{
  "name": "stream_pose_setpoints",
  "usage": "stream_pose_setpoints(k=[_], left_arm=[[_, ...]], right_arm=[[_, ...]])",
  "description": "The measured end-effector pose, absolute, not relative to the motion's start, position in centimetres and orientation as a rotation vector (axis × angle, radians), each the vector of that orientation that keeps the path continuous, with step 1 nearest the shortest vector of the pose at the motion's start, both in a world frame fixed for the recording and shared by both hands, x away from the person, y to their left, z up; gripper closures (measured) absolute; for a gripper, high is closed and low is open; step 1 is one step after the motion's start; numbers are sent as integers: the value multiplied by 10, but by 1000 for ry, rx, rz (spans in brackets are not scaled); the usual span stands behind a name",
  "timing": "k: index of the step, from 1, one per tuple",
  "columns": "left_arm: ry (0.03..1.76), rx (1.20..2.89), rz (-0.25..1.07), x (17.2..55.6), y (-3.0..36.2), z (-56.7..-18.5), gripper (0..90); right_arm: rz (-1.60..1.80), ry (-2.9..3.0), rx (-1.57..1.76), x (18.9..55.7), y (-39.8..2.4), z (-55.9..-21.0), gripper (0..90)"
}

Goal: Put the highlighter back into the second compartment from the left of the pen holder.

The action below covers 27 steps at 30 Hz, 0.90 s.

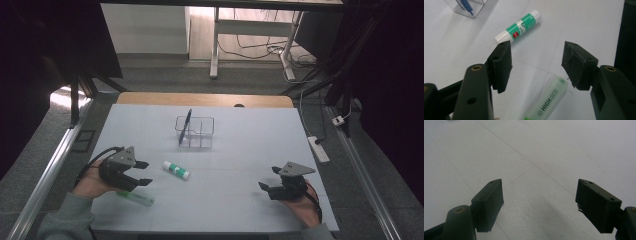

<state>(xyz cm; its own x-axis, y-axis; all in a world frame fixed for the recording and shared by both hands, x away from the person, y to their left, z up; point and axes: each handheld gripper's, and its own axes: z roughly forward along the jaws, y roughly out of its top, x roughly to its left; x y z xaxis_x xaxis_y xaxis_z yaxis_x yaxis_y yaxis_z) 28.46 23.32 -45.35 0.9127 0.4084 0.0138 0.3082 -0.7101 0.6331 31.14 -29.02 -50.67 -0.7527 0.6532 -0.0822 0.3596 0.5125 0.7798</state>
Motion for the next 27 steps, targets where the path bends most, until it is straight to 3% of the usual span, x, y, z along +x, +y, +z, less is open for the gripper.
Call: stream_pose_setpoints(k=[27], left_arm=[[552,2540,123,277,266,-479,406]], right_arm=[[1078,2404,829,312,-290,-508,220]])
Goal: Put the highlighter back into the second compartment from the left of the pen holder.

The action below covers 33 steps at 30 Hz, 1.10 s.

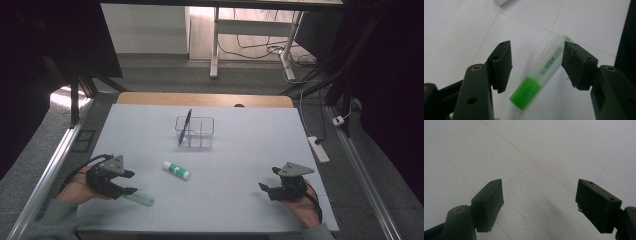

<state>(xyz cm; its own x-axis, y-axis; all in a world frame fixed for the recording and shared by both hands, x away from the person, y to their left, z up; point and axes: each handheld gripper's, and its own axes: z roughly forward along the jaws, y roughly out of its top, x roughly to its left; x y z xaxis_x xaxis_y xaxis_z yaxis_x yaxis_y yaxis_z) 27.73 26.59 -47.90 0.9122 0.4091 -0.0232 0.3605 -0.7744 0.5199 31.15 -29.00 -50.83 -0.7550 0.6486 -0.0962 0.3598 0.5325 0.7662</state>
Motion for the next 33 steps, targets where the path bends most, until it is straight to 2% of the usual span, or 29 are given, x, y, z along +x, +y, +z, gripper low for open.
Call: stream_pose_setpoints(k=[24,33], left_arm=[[467,2671,34,280,264,-507,389],[401,2753,50,281,252,-518,429]], right_arm=[[1052,2416,831,311,-289,-510,220],[1051,2425,830,312,-288,-511,219]])
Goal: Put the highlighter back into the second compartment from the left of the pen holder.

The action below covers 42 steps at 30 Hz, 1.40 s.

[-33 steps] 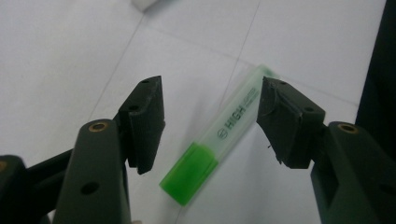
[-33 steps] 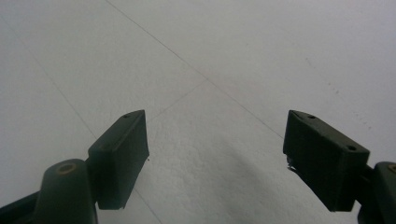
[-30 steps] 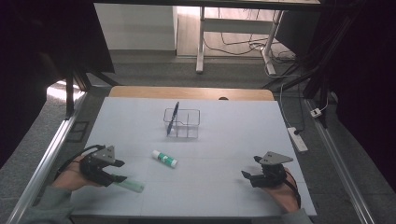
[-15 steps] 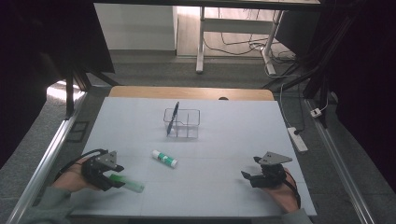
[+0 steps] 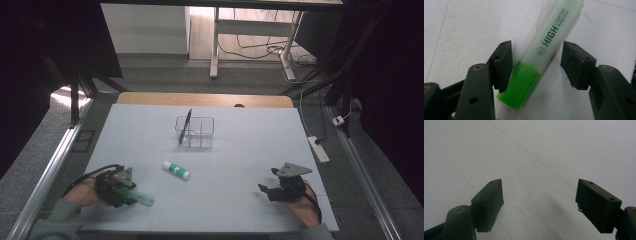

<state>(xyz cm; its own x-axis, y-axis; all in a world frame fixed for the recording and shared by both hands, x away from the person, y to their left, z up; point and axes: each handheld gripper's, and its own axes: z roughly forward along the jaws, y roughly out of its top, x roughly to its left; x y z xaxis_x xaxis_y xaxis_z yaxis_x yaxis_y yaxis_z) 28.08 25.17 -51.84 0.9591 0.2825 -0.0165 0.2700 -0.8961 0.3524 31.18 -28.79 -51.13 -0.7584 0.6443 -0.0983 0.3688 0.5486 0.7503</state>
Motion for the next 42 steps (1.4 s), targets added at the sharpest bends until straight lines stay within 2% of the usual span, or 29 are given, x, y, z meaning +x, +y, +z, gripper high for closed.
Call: stream_pose_setpoints(k=[10,17,23,30,35,42], left_arm=[[339,2752,91,278,255,-517,510],[329,2773,108,277,258,-516,523],[307,2773,82,278,259,-516,654],[283,2774,100,278,258,-515,660],[268,2670,115,276,258,-503,660],[283,2553,232,274,250,-484,660]], right_arm=[[1048,2434,827,312,-287,-512,219],[1043,2436,830,312,-287,-513,219],[1044,2438,826,312,-287,-513,220],[1047,2434,827,312,-287,-512,220],[1059,2425,825,311,-287,-511,220],[1078,2406,822,310,-286,-508,221]])
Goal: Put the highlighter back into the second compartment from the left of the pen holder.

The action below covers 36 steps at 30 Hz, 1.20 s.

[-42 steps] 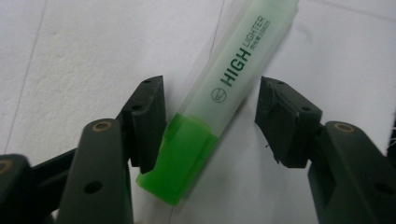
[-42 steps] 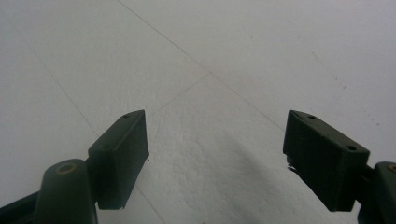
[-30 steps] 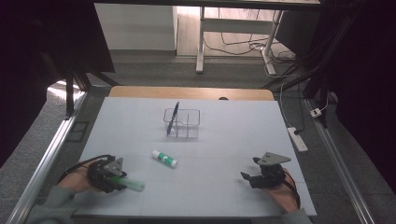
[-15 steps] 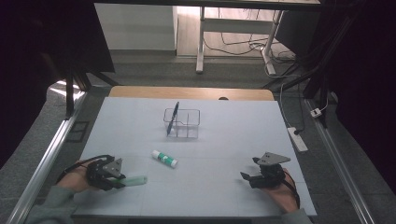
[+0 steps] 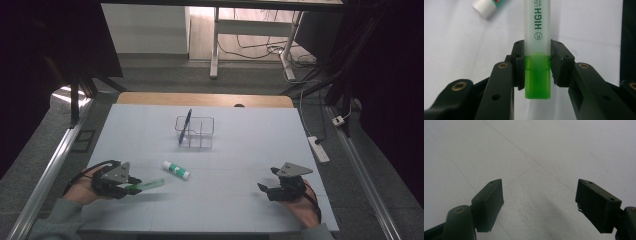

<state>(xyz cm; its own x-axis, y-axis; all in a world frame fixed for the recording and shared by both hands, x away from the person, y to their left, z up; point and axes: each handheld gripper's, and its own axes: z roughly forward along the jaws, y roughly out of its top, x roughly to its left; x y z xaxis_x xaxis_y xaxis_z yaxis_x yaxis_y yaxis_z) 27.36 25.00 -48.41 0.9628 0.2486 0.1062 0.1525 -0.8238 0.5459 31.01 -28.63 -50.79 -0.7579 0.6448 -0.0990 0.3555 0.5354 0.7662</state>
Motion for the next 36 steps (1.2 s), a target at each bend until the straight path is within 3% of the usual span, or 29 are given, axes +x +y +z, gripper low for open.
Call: stream_pose_setpoints(k=[16,36], left_arm=[[434,2478,308,285,198,-473,660],[356,2439,357,297,132,-462,660]], right_arm=[[1113,2379,803,308,-282,-501,224],[1152,2383,738,306,-265,-490,246]])
